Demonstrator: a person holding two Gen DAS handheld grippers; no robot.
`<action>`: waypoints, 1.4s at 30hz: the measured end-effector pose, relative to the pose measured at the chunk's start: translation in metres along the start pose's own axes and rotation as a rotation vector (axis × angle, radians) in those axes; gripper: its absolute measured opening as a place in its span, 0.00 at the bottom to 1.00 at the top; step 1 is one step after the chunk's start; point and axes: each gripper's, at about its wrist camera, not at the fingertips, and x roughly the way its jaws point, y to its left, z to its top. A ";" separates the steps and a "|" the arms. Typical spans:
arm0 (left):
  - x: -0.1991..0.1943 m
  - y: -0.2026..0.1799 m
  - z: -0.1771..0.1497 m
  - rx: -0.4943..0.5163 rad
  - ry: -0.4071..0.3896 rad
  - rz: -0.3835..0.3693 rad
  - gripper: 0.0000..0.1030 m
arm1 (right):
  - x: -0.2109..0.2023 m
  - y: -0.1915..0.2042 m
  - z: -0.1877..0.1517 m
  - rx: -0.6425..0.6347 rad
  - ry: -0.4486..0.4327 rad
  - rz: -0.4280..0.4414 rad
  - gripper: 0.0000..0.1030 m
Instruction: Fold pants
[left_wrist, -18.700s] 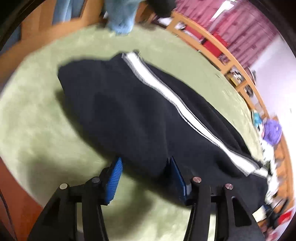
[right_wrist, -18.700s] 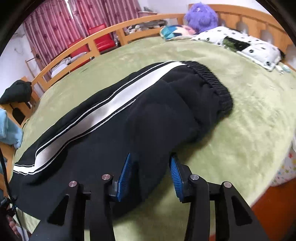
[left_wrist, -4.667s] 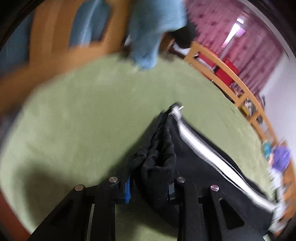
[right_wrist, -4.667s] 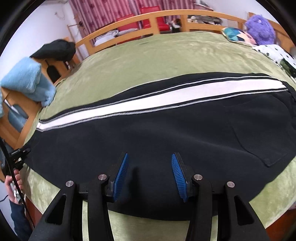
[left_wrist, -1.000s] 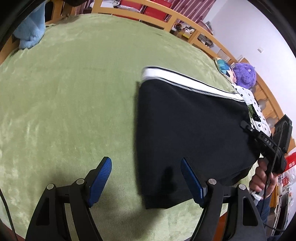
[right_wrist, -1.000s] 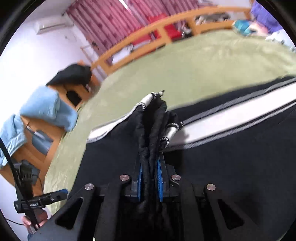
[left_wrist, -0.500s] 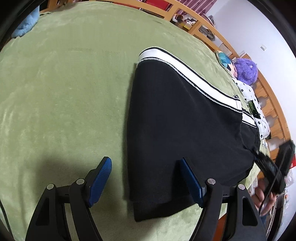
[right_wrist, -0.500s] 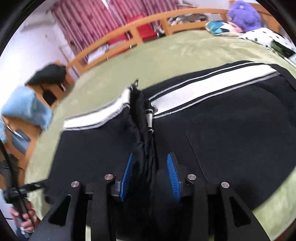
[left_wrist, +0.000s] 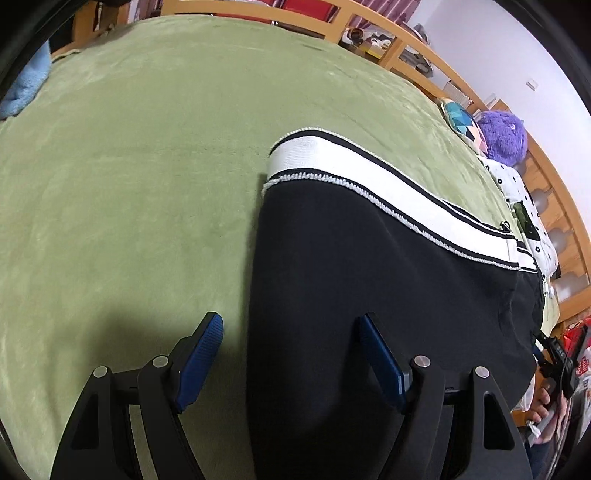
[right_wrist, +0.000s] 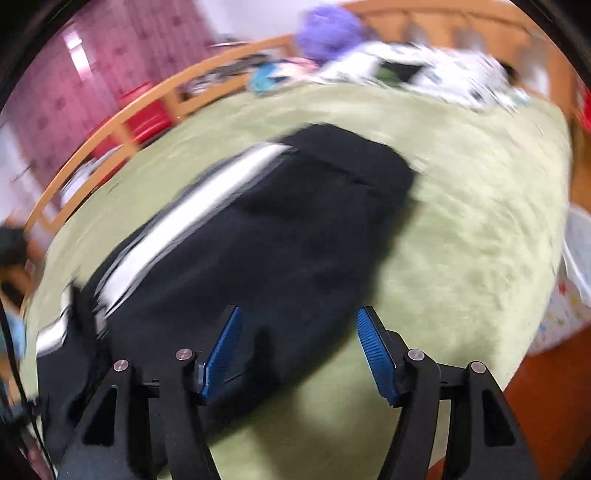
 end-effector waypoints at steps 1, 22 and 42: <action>0.002 -0.001 0.002 0.005 0.000 0.000 0.72 | 0.010 -0.010 0.004 0.051 0.024 0.037 0.62; -0.016 -0.019 0.029 0.015 -0.105 -0.098 0.12 | 0.029 -0.003 0.061 0.217 -0.137 0.168 0.24; -0.151 0.162 0.056 -0.139 -0.235 0.119 0.23 | -0.003 0.186 -0.009 -0.032 0.029 0.472 0.24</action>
